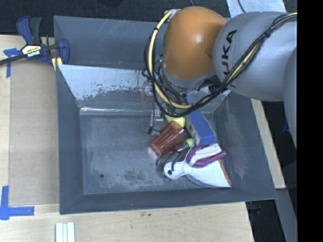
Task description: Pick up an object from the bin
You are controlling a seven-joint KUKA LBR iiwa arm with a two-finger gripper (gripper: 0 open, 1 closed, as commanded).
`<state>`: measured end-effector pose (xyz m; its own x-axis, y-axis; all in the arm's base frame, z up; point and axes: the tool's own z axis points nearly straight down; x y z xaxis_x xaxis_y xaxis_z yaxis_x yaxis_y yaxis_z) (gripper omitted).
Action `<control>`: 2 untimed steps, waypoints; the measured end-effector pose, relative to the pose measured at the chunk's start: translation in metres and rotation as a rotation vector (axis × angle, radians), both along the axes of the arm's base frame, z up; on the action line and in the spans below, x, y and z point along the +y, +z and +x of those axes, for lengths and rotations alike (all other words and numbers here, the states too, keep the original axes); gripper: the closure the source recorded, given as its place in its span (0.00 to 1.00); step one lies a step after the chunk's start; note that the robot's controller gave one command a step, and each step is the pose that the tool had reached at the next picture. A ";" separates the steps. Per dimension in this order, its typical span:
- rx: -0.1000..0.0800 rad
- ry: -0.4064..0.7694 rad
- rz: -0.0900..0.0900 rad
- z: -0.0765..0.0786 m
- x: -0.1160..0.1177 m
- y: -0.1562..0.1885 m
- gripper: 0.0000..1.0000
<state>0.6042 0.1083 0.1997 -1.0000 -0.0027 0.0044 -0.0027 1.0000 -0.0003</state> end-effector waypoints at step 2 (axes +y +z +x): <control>-0.011 0.181 0.004 -0.008 -0.084 -0.111 0.00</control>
Offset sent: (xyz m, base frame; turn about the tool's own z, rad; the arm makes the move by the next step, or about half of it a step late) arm -0.0118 -0.0970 -0.1297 -0.2026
